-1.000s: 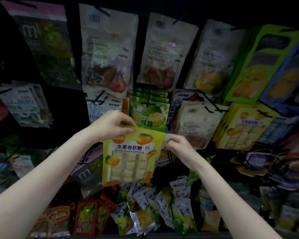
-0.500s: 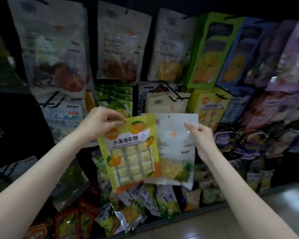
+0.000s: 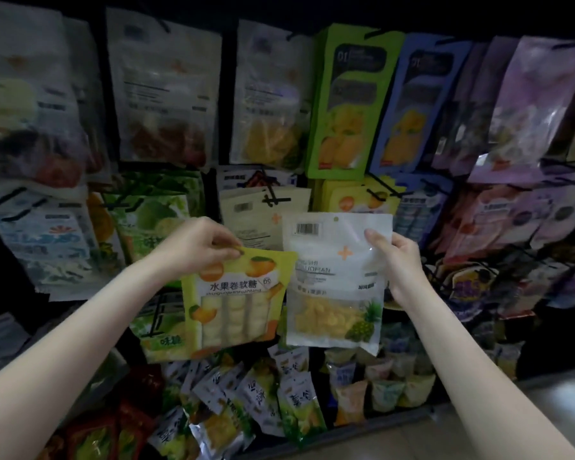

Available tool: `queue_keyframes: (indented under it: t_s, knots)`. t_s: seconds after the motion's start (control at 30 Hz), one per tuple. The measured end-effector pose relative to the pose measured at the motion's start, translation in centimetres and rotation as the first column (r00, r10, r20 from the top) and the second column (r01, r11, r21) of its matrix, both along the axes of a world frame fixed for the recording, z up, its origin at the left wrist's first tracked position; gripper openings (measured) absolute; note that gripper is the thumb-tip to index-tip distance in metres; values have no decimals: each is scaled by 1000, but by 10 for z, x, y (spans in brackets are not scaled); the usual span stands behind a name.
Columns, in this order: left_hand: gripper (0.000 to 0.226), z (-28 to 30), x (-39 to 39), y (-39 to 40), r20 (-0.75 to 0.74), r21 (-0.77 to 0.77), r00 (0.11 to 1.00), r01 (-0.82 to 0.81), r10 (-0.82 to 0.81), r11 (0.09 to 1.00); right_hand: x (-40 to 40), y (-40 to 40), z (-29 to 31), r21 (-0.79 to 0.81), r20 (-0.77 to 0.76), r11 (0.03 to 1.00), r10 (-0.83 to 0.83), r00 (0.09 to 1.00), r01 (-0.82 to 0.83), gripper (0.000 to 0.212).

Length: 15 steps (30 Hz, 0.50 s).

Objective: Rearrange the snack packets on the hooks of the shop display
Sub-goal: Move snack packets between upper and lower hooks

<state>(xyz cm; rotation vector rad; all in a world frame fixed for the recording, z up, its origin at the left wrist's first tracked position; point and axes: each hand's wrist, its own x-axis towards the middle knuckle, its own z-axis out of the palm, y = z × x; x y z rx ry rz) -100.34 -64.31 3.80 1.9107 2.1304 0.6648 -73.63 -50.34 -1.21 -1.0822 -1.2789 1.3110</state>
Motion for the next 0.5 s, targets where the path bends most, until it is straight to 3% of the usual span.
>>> queue_keyframes:
  t_s: [0.13,0.3,0.4,0.5]
  knots:
    - [16,-16,59,41,-49,-35,998,-29,27,999,45,43,-7,133,273,991,-26,962,-11,21]
    - [13,-29,121,99,87,-1,995,-48,48,999,98,80,-17,300,620,949,-120,775,-93,36]
    - [20,-25,152,139,195,36,979,-67,59,997,113,92,-17,404,717,900,-201,668,-163,46]
    - [25,-19,174,176,296,88,948,-147,115,985,123,104,-10,436,755,868,-208,622,-239,49]
